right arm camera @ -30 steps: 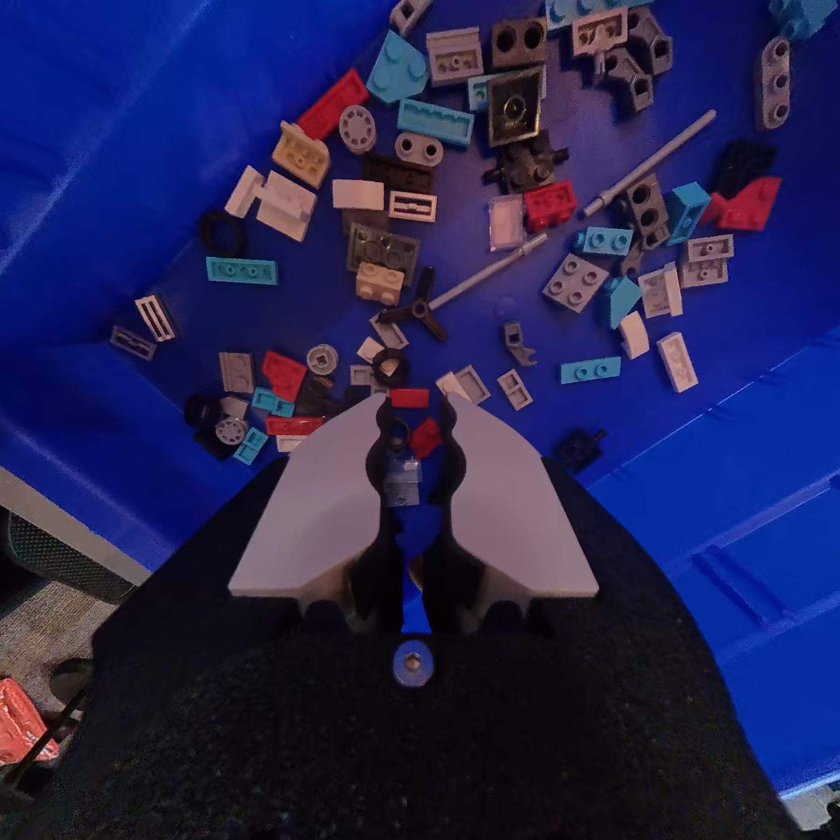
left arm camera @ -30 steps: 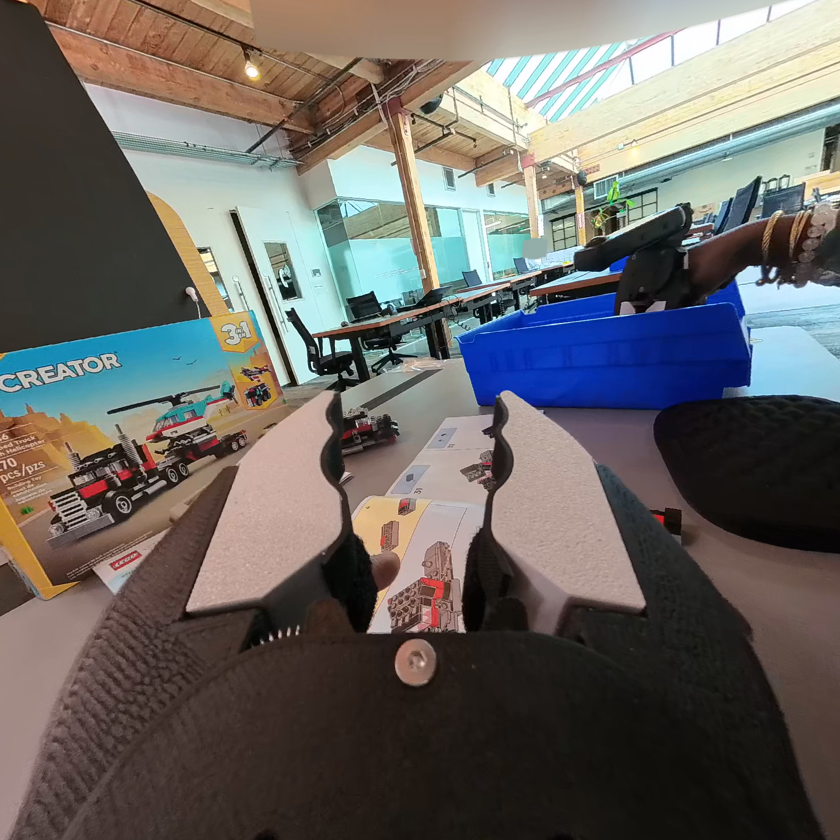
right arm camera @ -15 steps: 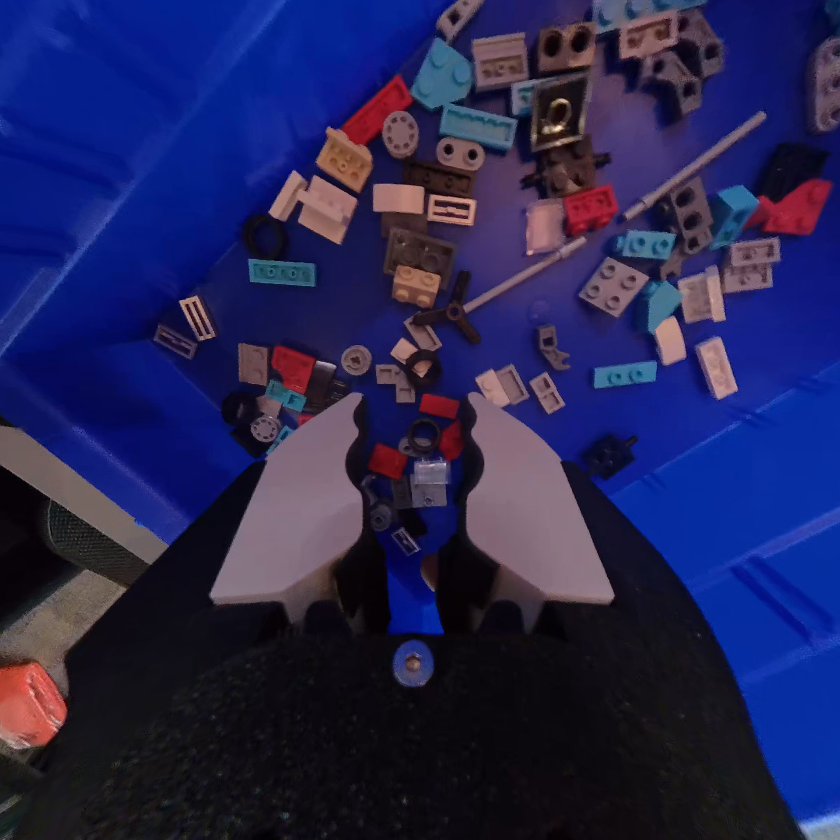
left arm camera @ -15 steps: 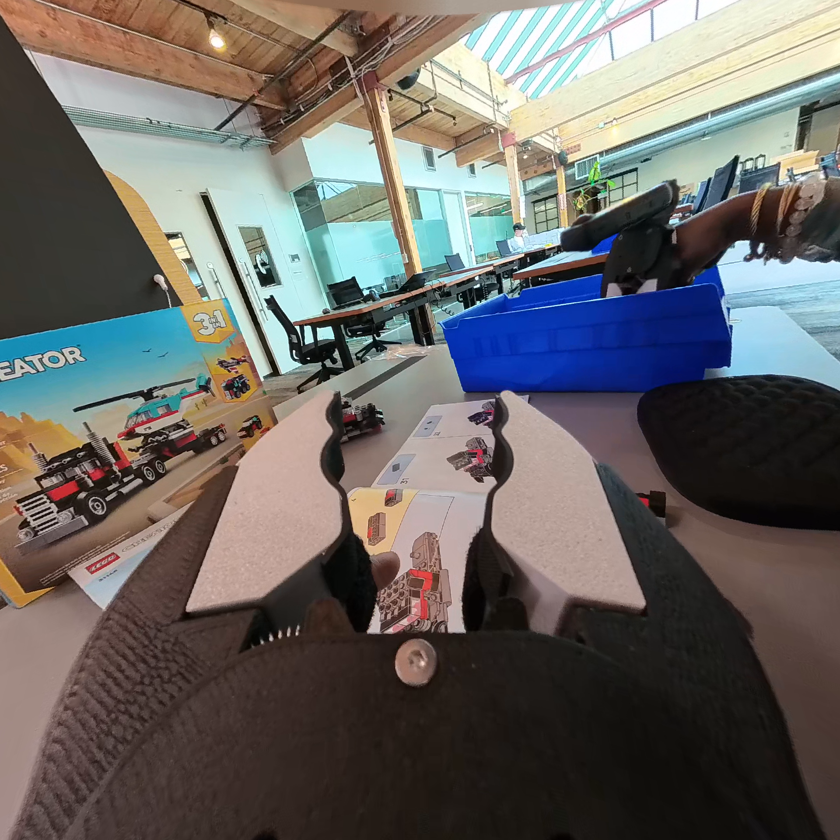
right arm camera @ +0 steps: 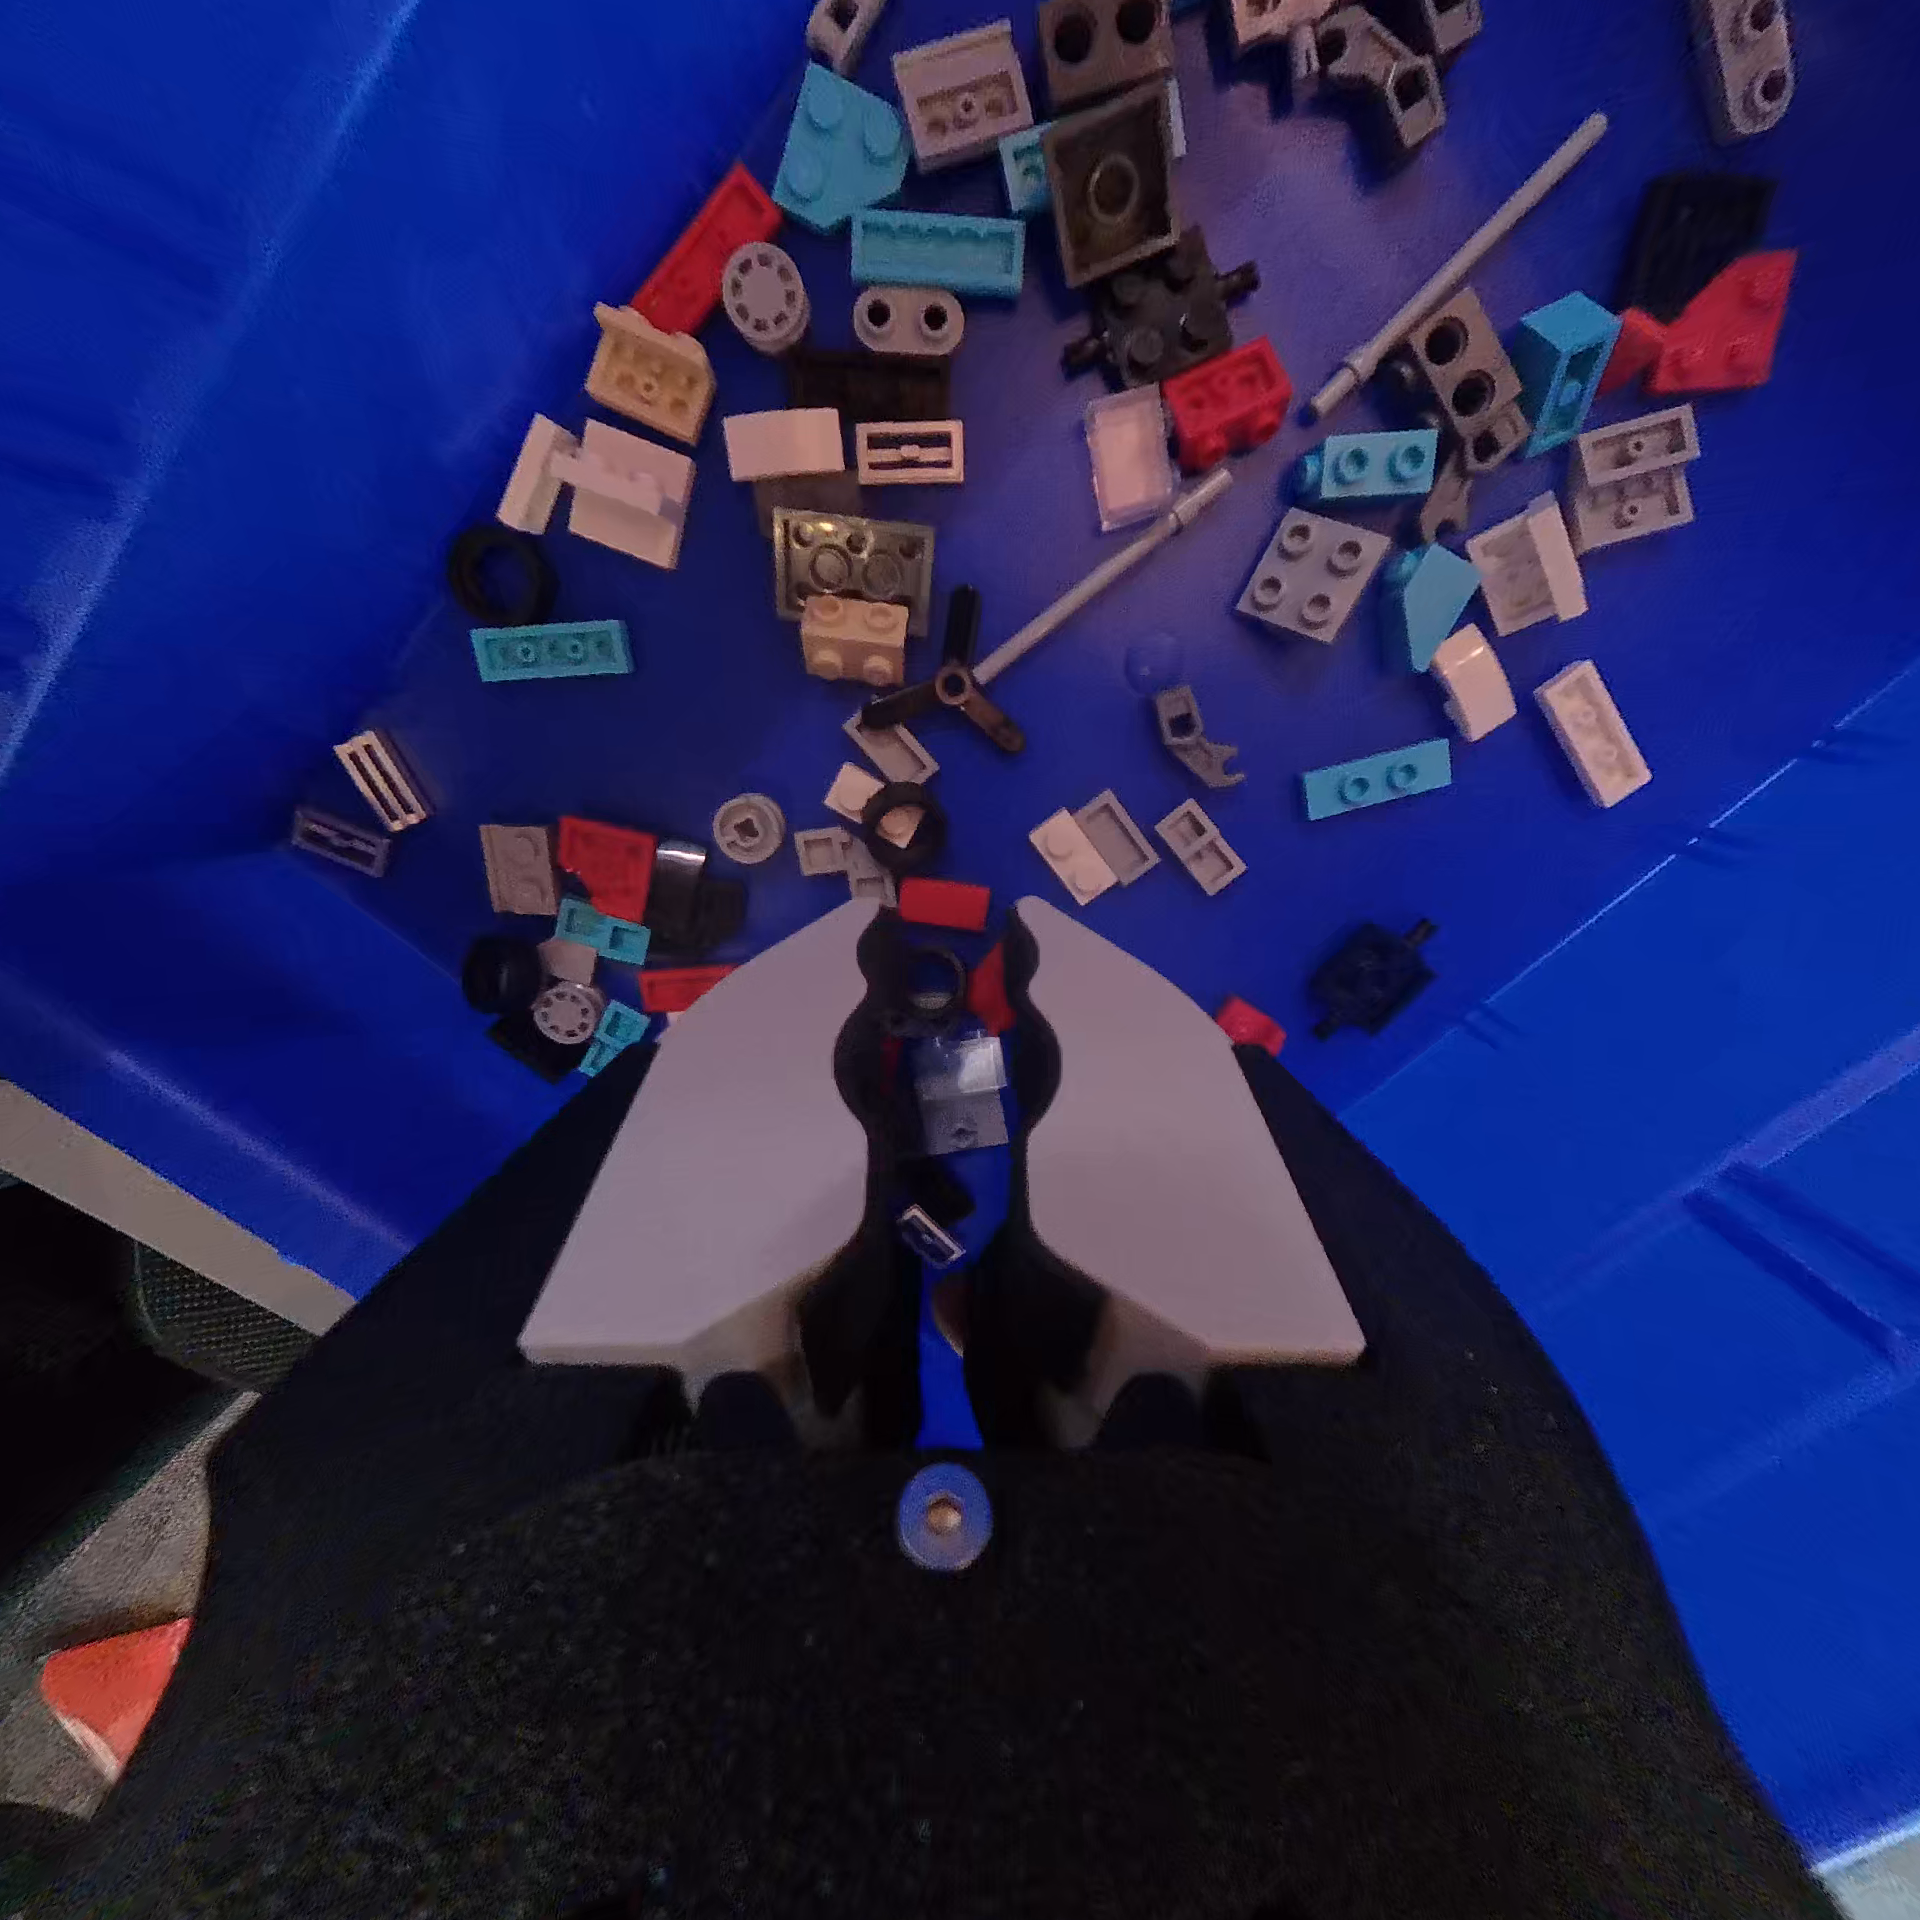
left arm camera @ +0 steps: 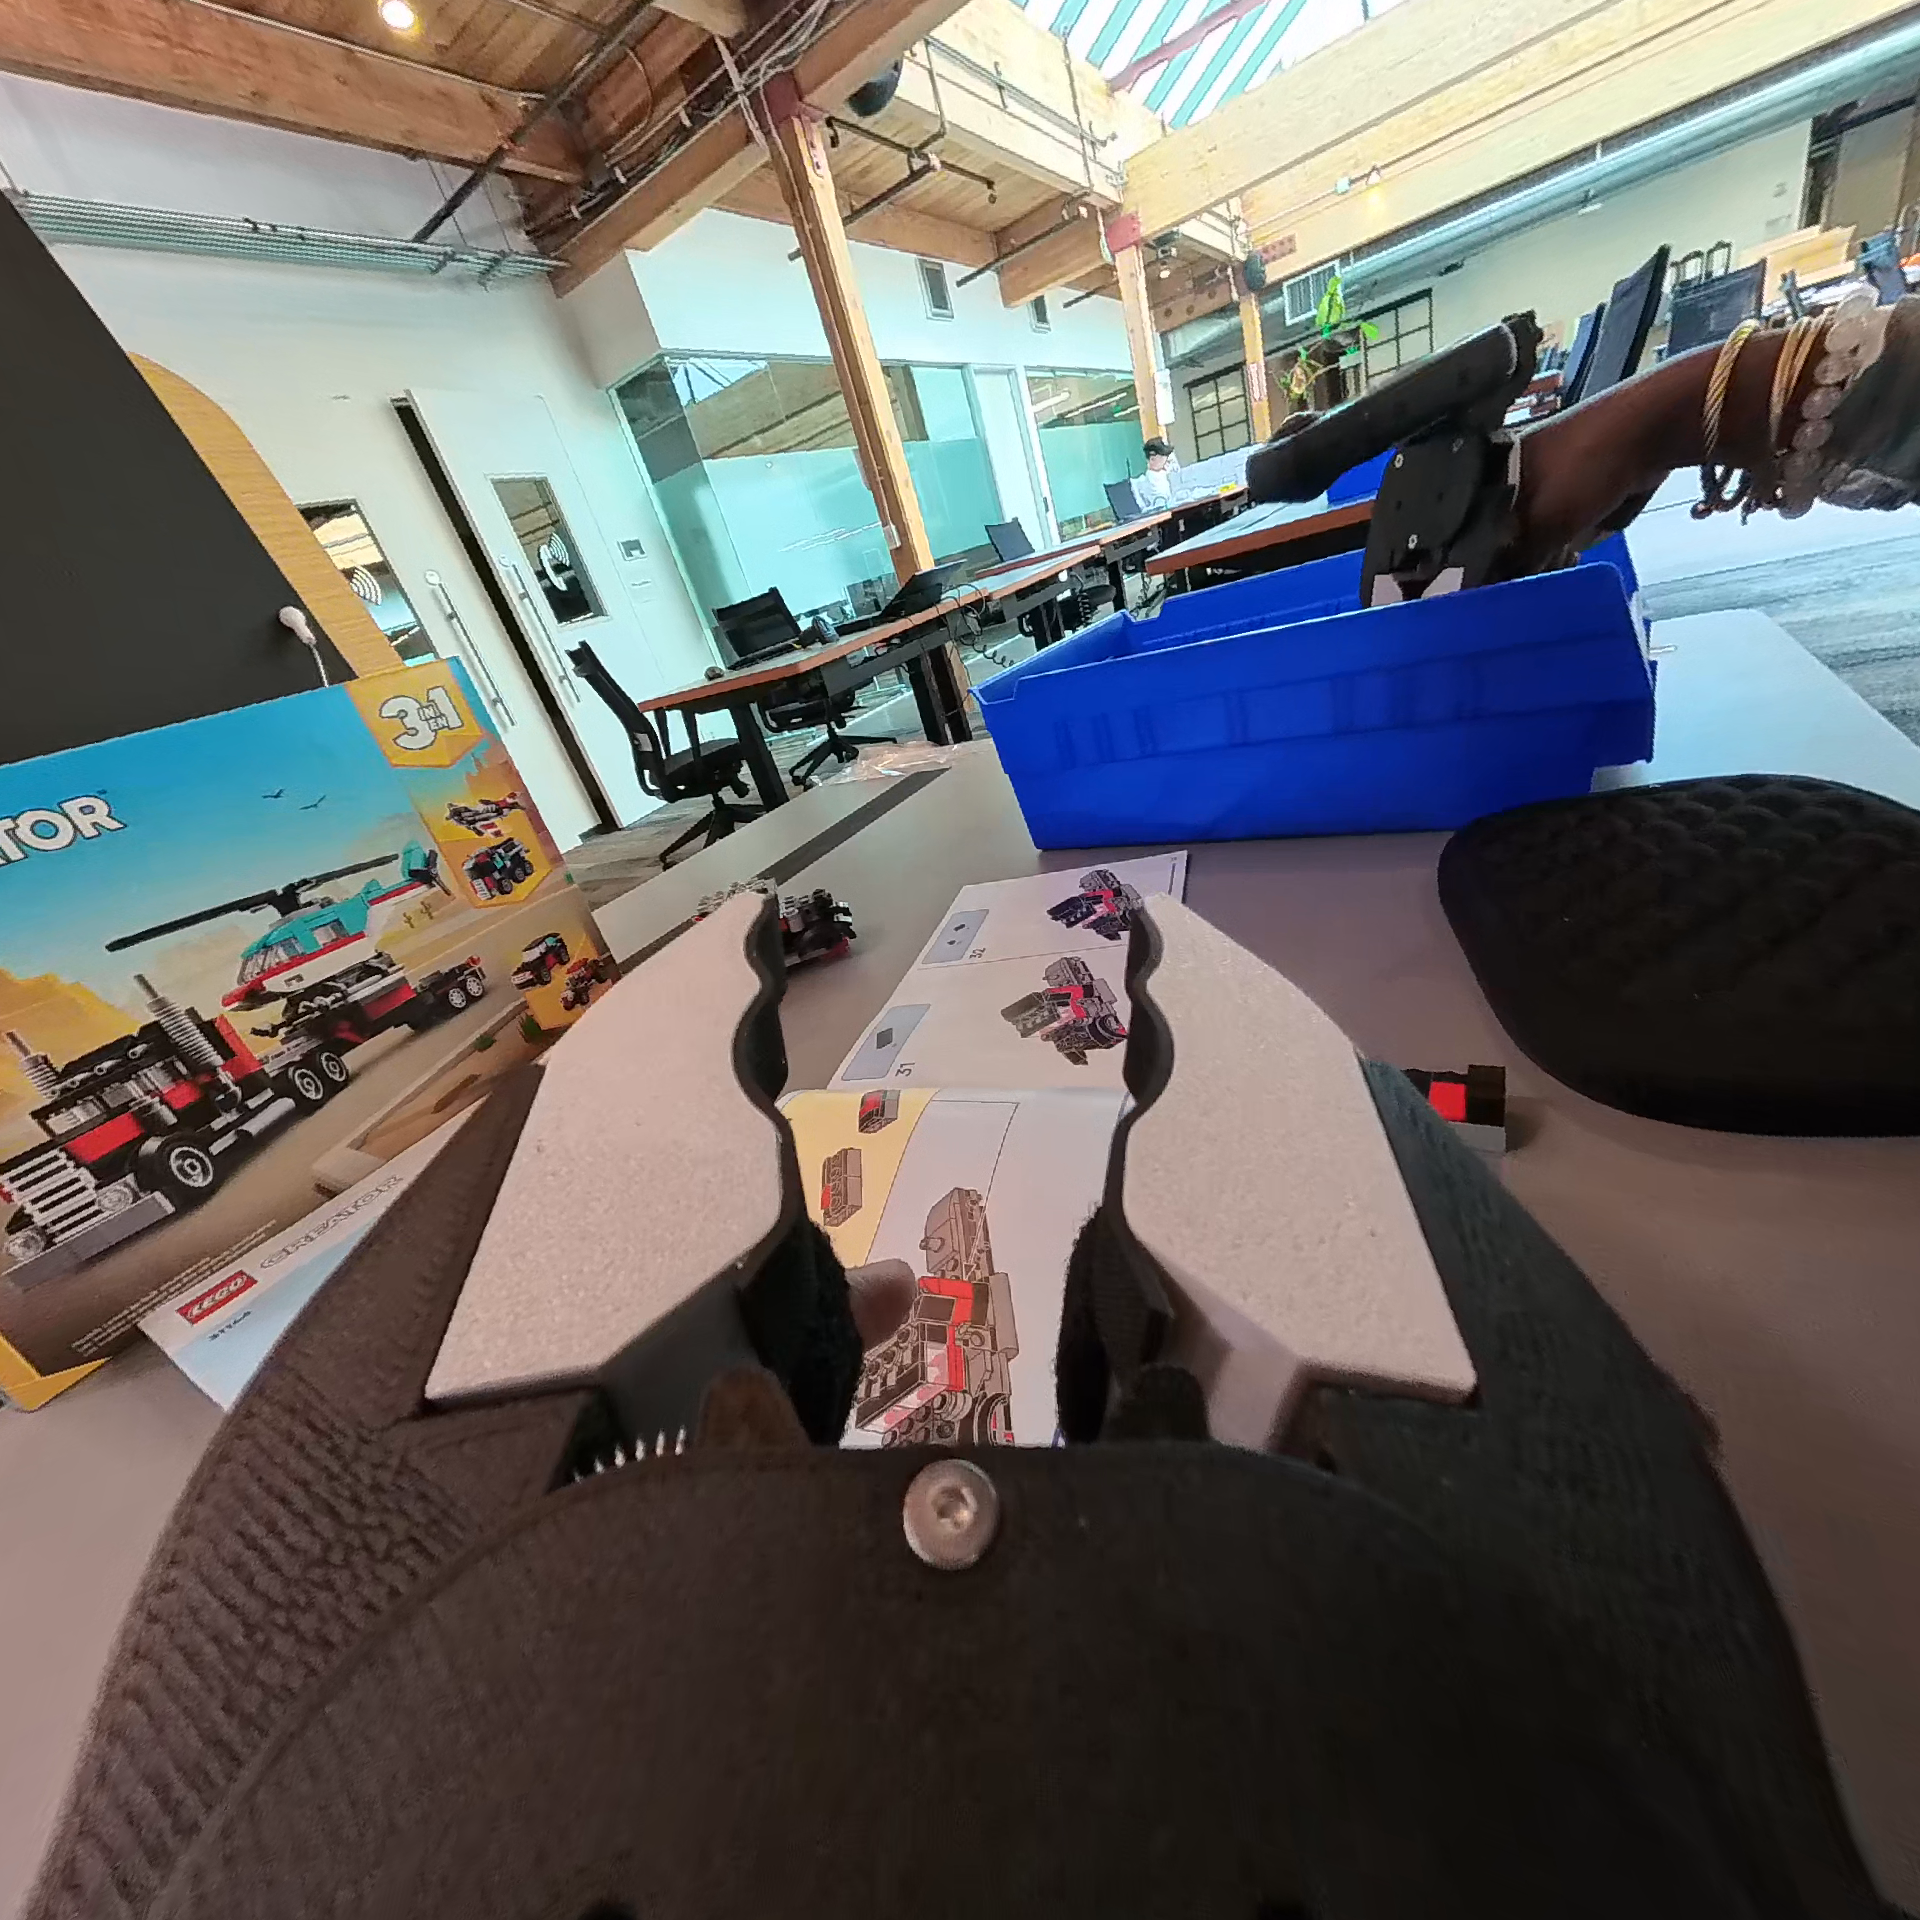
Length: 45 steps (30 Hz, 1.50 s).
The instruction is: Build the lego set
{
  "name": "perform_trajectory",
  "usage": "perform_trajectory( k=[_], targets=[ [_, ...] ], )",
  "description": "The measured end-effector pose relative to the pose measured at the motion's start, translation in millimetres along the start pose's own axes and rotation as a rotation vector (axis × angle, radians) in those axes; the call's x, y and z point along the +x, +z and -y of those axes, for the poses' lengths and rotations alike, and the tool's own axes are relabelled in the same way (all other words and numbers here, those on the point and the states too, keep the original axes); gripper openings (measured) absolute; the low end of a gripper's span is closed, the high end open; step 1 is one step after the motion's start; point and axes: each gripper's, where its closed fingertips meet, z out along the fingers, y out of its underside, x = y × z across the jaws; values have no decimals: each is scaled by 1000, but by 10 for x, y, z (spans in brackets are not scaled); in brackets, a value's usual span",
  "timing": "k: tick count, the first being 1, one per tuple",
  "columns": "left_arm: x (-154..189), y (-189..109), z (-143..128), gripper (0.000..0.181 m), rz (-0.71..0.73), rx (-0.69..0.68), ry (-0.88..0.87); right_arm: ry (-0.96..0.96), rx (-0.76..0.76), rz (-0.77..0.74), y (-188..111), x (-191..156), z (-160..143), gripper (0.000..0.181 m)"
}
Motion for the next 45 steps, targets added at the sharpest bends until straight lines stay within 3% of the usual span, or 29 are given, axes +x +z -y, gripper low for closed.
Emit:
perform_trajectory(
  k=[10, 16, 27, 31, 35, 38, 41, 43, 45],
  targets=[
    [36, 13, -21, 63, -16, -17, 18, 38, 36, 0, 10, -8, 37, 18],
    [72, 25, -46, 63, -28, -36, 40, 28, 31, -9, 11, -64, 62, 39],
    [100, 37, -65, 63, -42, -48, 55, 88, 47, -33, 29, 10, 28, 17],
    [117, 44, -50, 62, -51, -41, 60, 50, 29, -37, 23, 2, 20, 17],
    [230, 72, 0, 53, -126, -48, 33, -31, 141, -110, -239, -31, 215, 16],
    [452, 85, -21, 45, -291, -140, -59, -158, 324, -118, -676, -387, 643, 16],
    [646, 90, -55, 40, -419, -220, -95, -362, 493, -31, -1013, -1078, 1113, 16],
    [764, 106, -93, 35, -482, -285, -114, -493, 545, 88, -1031, -1613, 1334, 16],
    [875, 128, -161, 30, -532, -363, -125, -608, 517, 174, -863, -2021, 1451, 16]
  ],
)
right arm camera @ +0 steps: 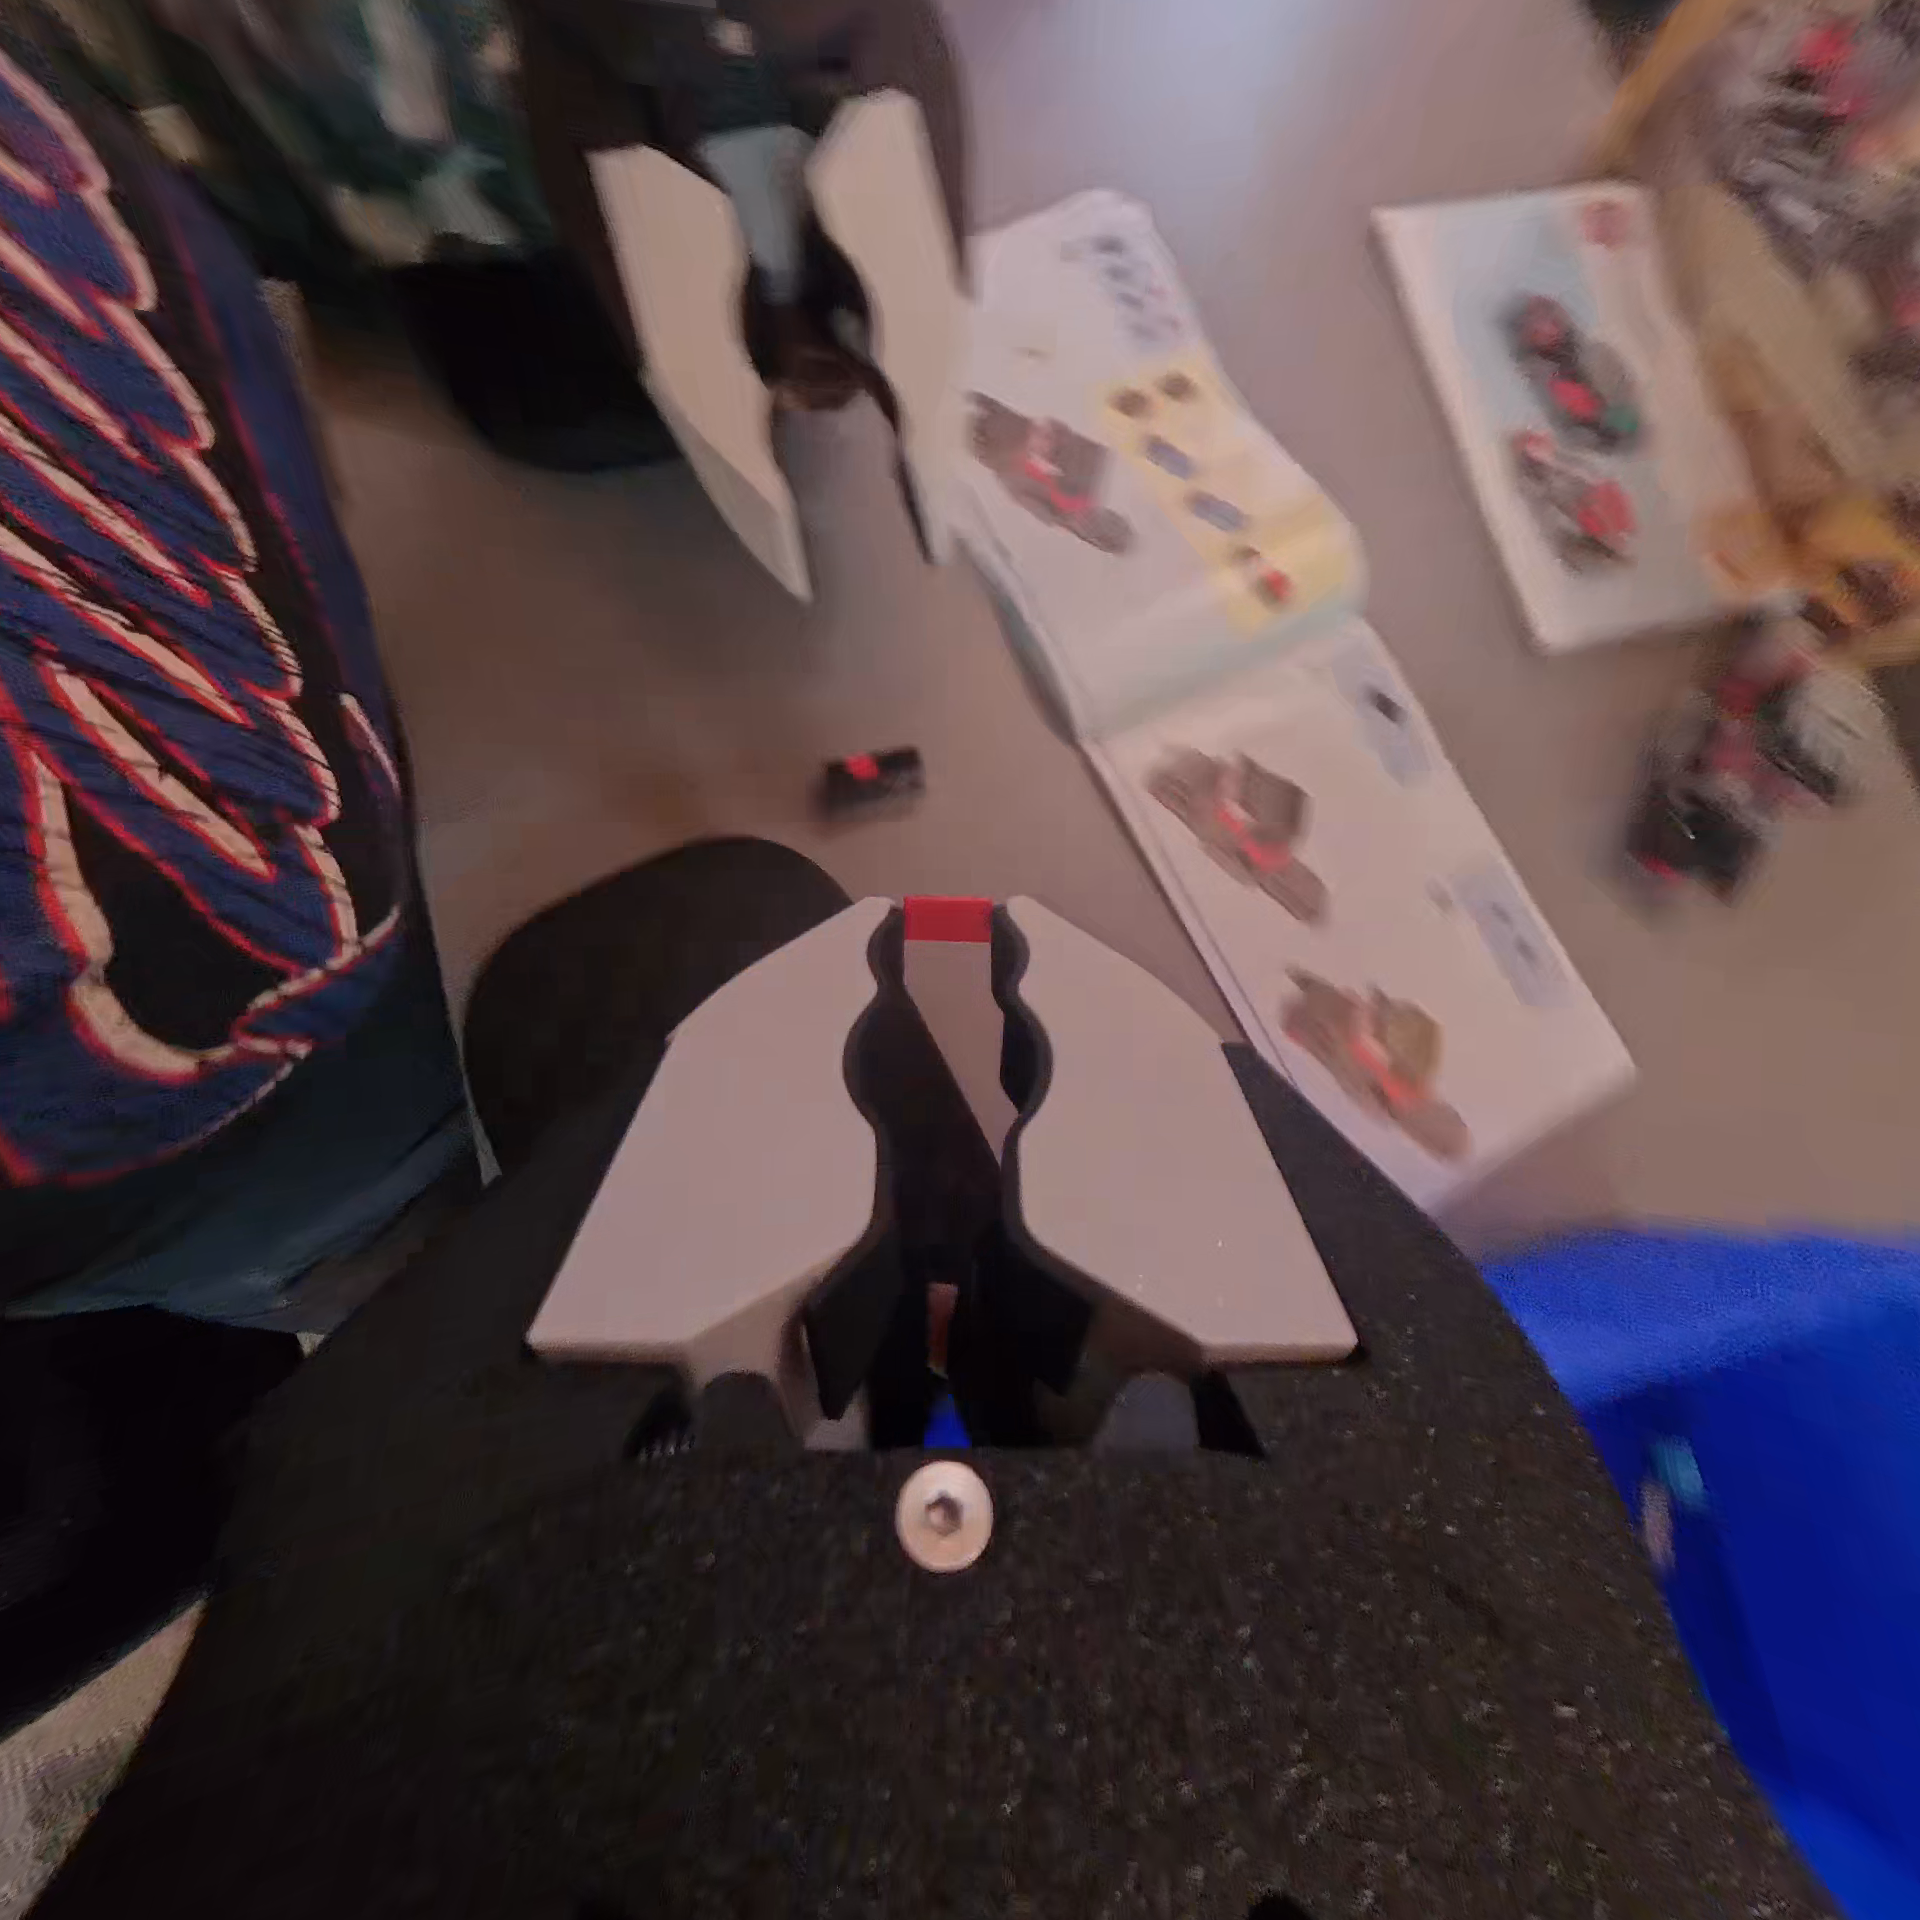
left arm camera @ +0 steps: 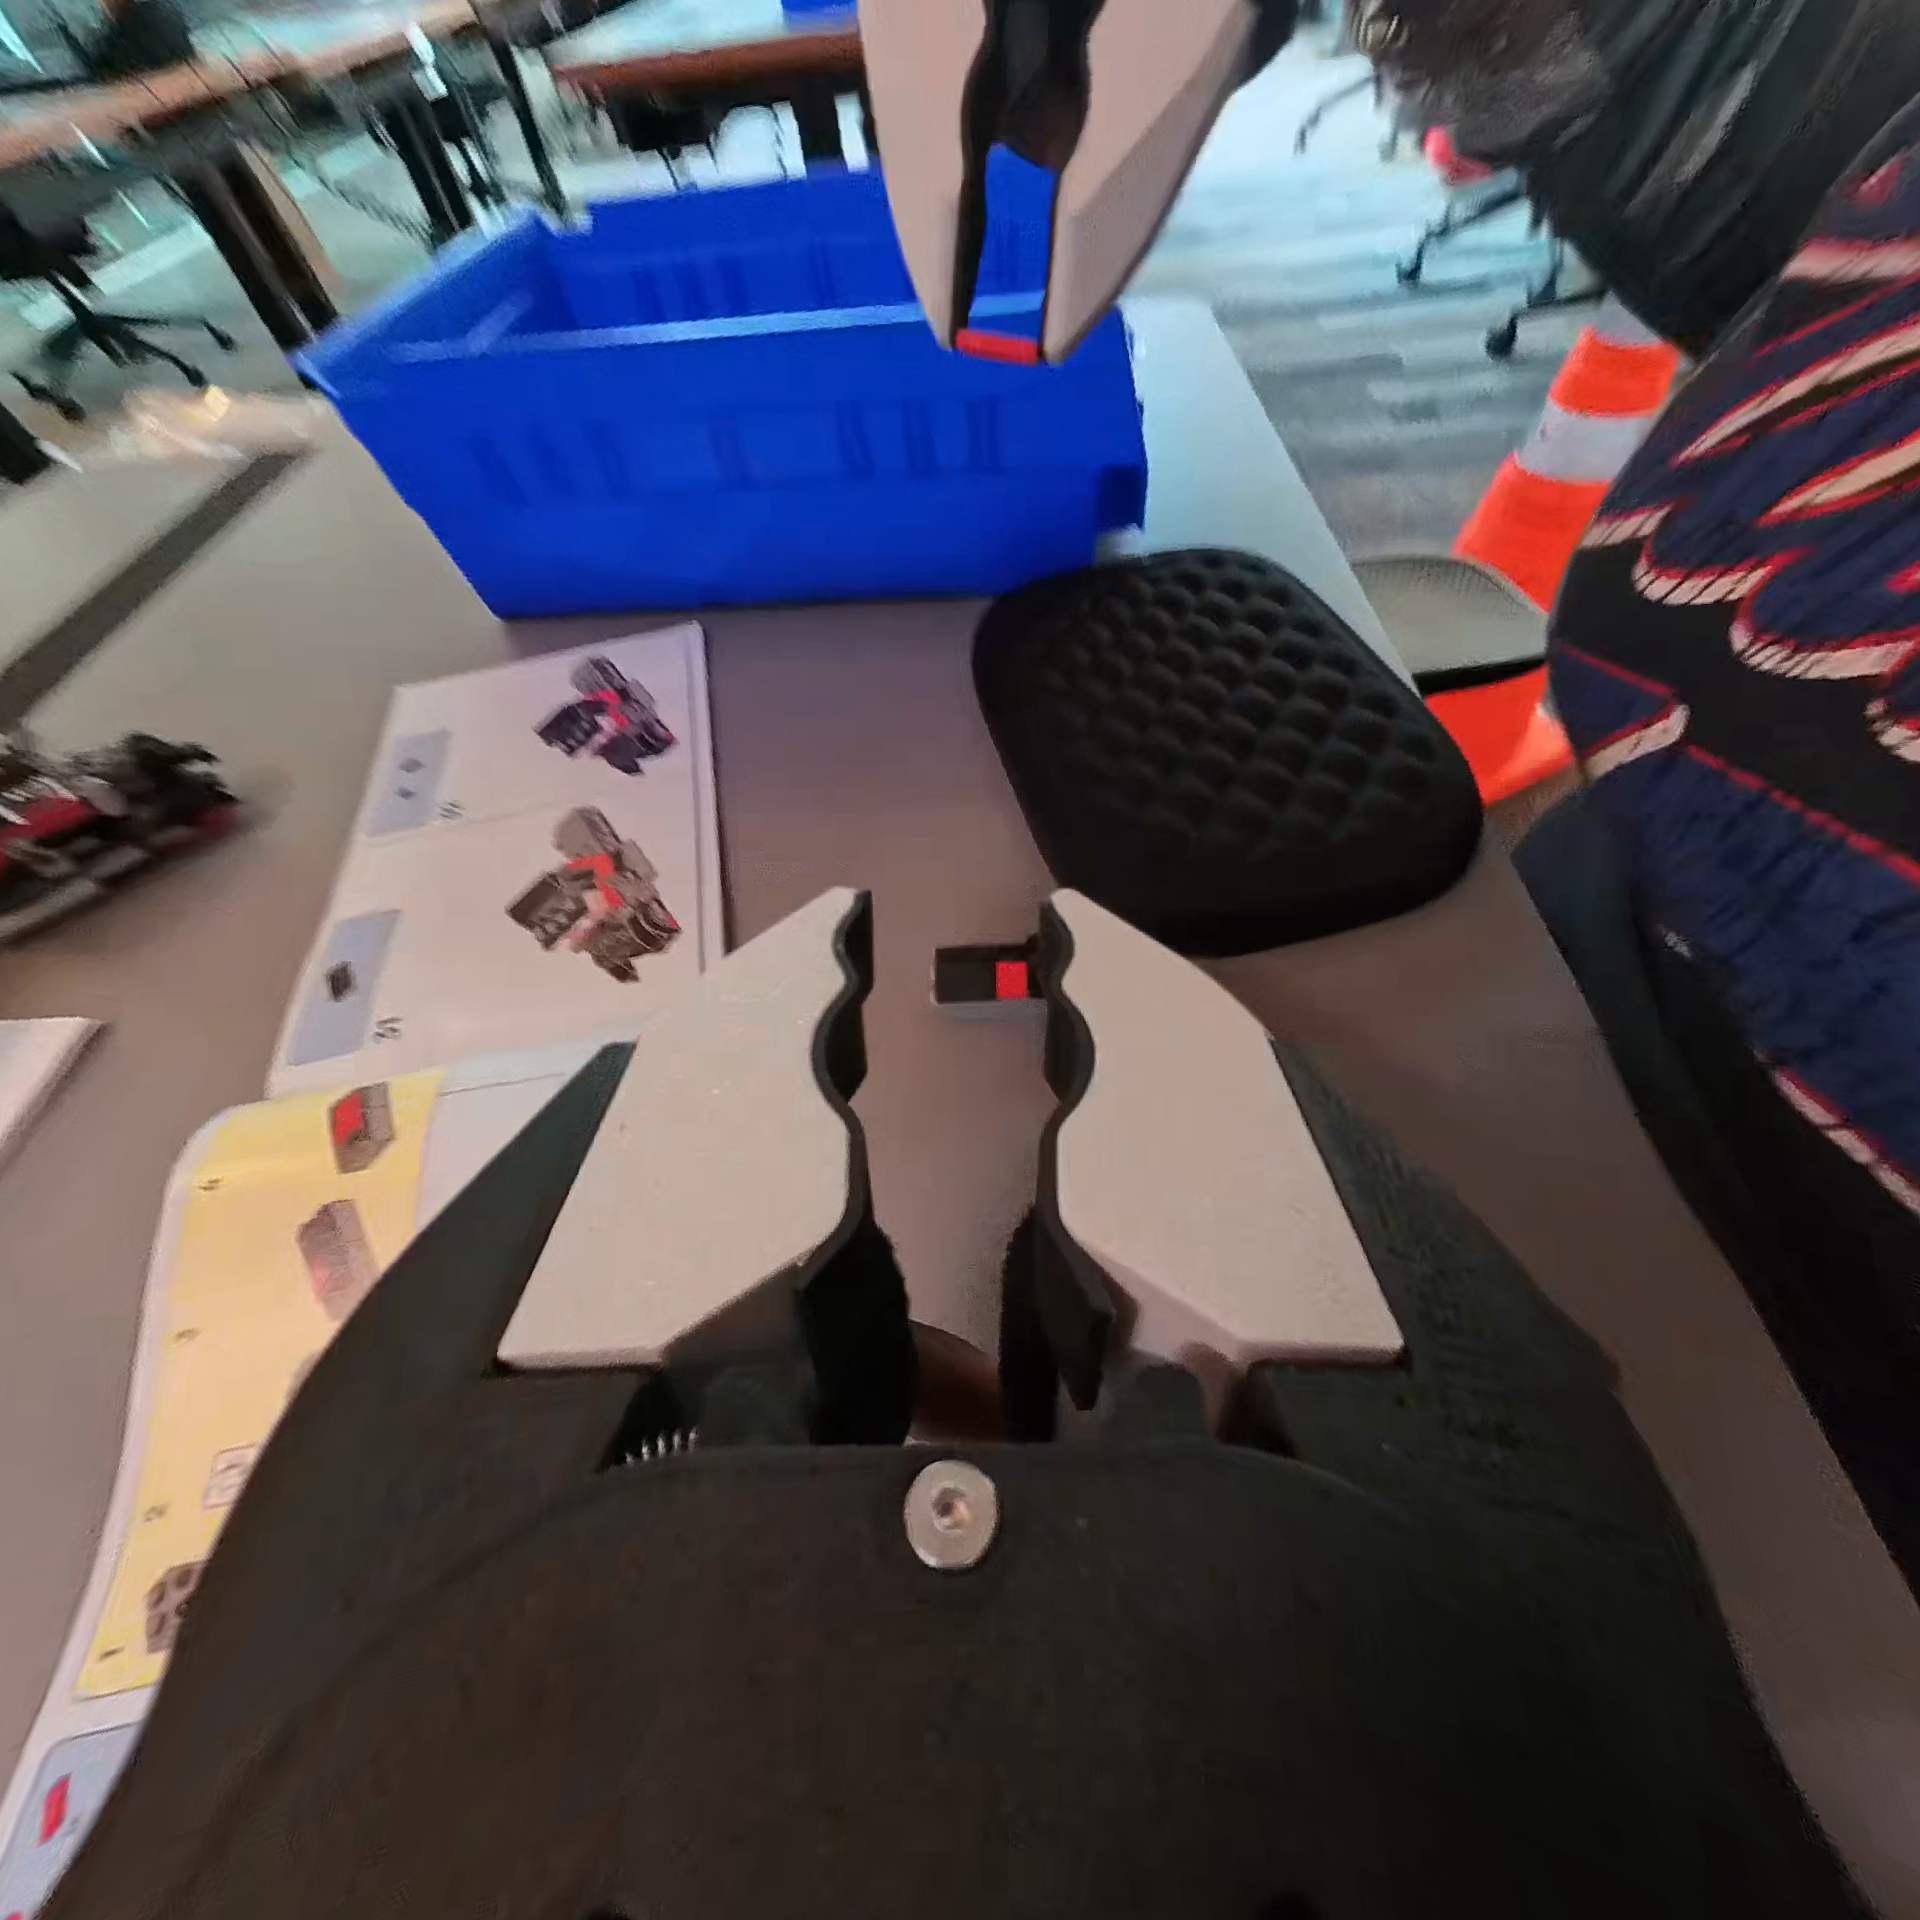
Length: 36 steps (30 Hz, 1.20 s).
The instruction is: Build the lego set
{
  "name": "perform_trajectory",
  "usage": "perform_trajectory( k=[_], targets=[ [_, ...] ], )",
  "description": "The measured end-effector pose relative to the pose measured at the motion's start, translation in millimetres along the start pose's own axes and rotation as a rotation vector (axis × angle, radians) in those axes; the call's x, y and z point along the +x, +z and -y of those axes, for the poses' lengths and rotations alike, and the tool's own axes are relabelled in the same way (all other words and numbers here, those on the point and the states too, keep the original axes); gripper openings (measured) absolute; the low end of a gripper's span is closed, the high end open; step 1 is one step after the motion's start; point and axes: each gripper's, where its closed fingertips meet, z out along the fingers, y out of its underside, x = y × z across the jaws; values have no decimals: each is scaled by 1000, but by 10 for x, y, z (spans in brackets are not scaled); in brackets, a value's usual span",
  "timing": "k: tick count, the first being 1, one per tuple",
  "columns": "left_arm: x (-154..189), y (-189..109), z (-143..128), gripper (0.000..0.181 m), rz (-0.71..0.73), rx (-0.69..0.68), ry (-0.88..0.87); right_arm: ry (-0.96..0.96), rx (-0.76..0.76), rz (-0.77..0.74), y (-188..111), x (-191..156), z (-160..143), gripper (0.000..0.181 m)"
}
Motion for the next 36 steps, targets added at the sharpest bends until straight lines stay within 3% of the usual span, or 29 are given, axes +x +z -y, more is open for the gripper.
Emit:
perform_trajectory(
  k=[4, 8, 22, 36],
  targets=[
    [31, 146, -205, 24, -15, -145, 19, -107, -103, 165, 714, -237, -87, 16],
    [68, 211, -318, 20, -33, -221, 45, -161, -180, 248, 1068, -236, -251, 16],
    [98, 251, -390, 17, -8, -243, 170, -139, -179, 302, 1177, -229, -226, 16],
    [100, 292, -497, 25, -25, -317, 144, -123, -163, 293, 1172, -218, -256, 16]
  ],
)
